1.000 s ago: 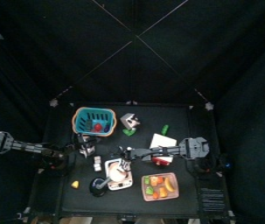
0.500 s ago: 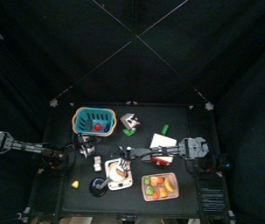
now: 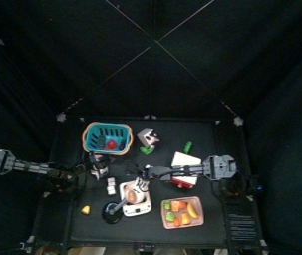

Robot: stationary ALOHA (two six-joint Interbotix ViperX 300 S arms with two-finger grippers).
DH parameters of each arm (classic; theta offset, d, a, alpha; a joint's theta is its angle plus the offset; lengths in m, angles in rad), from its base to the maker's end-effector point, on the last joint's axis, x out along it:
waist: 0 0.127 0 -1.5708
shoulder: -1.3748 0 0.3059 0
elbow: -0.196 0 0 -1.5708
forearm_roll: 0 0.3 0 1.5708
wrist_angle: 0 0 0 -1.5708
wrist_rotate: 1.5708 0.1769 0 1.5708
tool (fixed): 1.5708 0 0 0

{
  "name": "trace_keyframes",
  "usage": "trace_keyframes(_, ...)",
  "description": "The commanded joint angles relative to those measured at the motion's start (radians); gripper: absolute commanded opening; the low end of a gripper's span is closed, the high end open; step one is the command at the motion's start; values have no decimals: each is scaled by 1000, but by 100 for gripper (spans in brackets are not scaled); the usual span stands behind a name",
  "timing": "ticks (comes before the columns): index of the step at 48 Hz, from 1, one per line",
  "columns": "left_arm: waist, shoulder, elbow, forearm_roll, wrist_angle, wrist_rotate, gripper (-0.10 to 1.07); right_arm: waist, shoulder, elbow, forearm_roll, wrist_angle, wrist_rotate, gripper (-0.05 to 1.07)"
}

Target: Put pan on stove

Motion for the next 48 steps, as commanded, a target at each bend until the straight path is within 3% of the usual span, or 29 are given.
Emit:
trace_keyframes(1, 2, 2, -18, 0, -5, -2, 45, -8, -29, -14, 0, -2, -2, 75)
trace_keyframes(8, 2, 2, -18, 0, -3, -2, 45, -6, -37, -17, -6, 14, -2, 81)
trace_keyframes(35, 2, 2, -17, 0, -3, -2, 45, 2, -87, -23, -14, 32, -5, 81)
trace_keyframes(48, 15, -12, -35, 0, -8, 0, 45, 0, -140, -26, -37, 98, -20, 81)
